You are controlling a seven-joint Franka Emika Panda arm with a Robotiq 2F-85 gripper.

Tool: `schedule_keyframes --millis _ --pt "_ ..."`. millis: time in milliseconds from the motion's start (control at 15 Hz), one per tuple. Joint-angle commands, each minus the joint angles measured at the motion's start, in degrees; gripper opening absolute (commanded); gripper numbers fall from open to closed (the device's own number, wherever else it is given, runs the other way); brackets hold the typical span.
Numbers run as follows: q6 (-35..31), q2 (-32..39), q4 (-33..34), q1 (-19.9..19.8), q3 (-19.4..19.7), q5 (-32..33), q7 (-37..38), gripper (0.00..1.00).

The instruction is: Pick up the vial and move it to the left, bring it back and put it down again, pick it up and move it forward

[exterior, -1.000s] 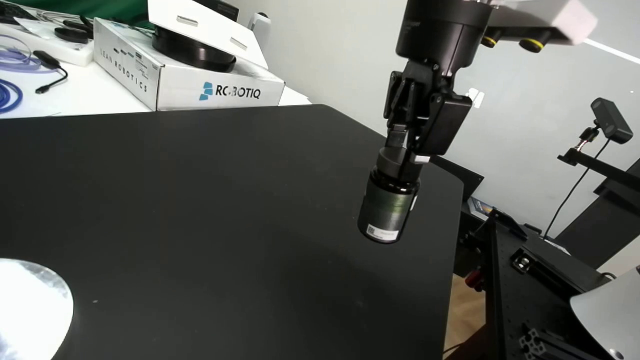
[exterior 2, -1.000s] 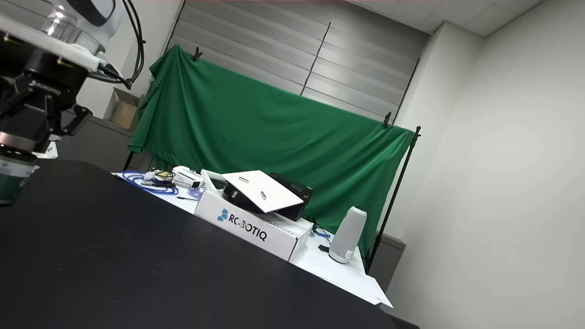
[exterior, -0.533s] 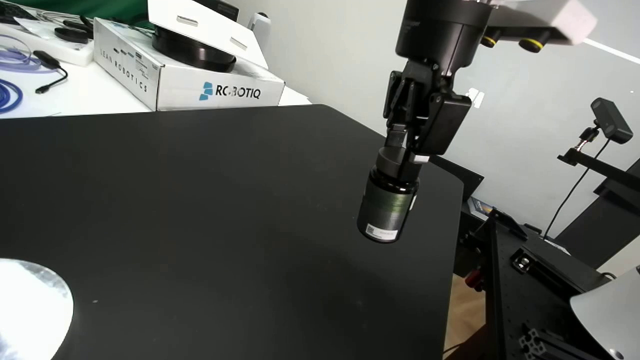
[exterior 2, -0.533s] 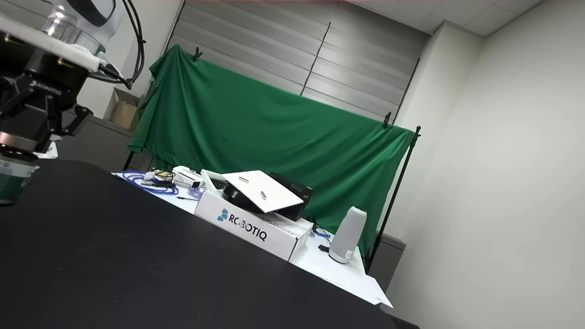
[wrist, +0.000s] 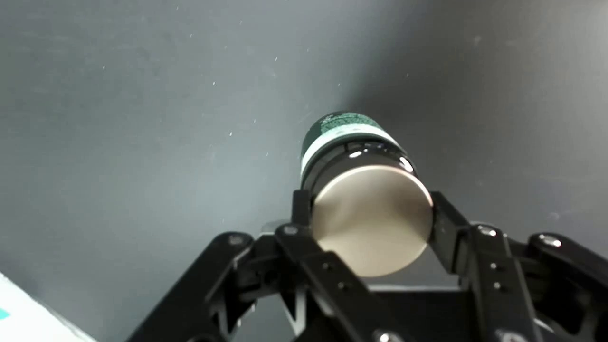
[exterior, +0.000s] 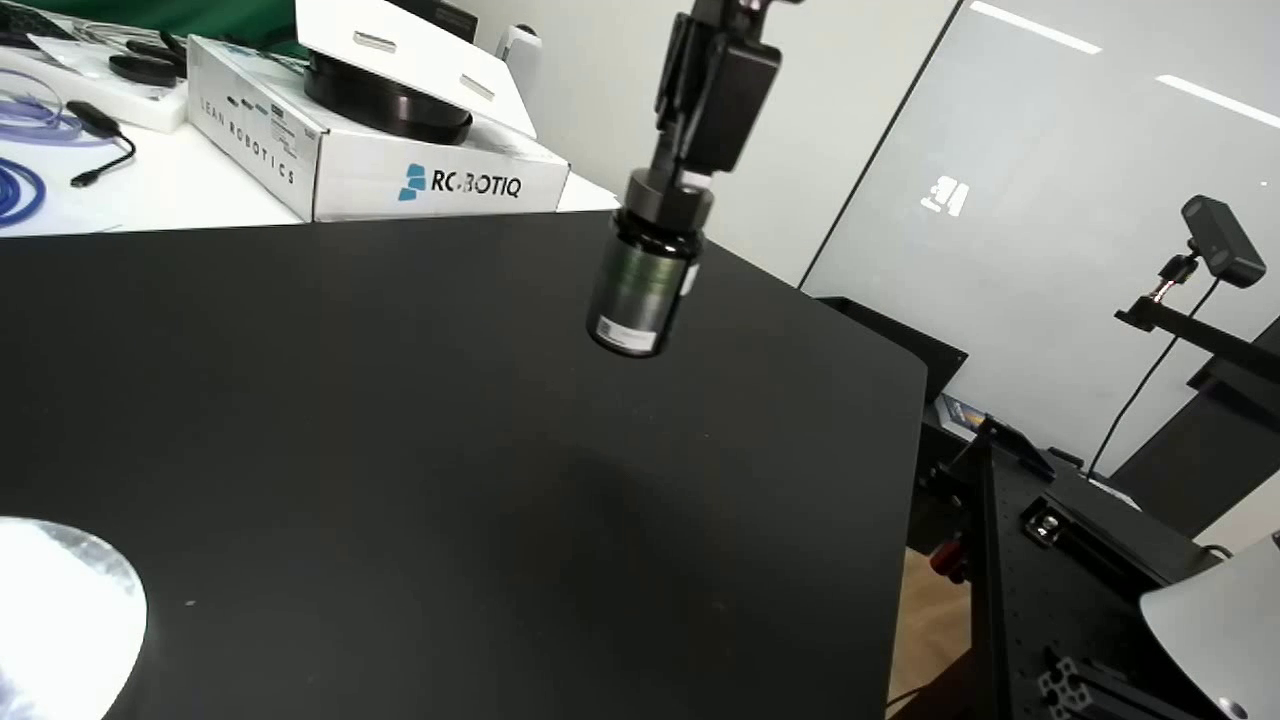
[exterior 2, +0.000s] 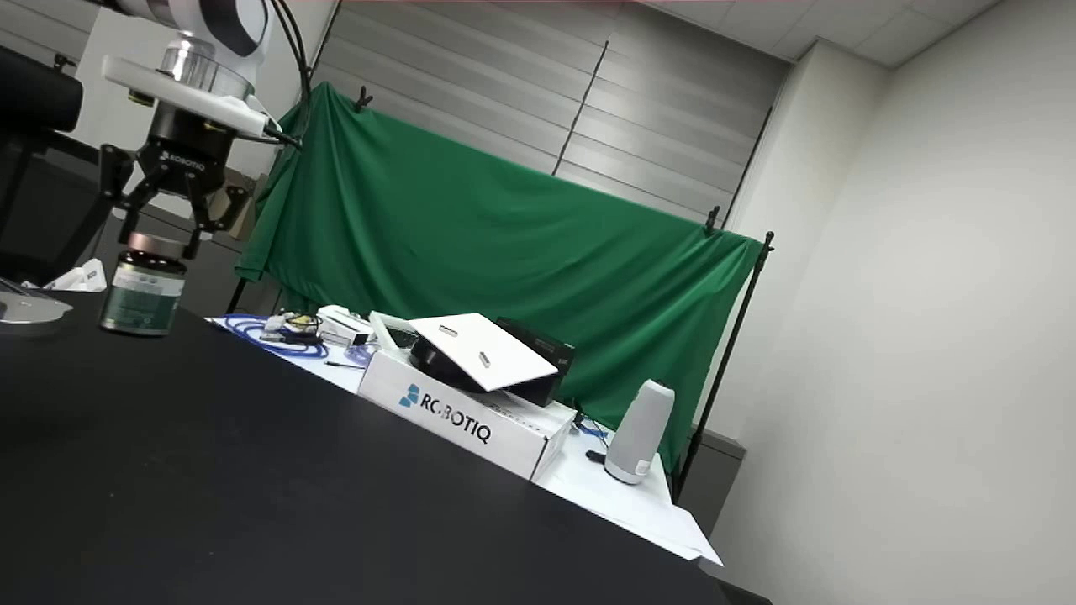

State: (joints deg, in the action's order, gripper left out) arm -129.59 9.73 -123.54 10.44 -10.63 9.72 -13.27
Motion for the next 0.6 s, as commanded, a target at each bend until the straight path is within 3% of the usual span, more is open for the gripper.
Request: schedule_keyframes --millis 0,533 --pt "0.91 8.16 12.1 1.05 -0.28 2.57 -0.92 0.36" --pt "0.08 20.92 29.61 6.88 -2.21 5.86 -4.88 0.36"
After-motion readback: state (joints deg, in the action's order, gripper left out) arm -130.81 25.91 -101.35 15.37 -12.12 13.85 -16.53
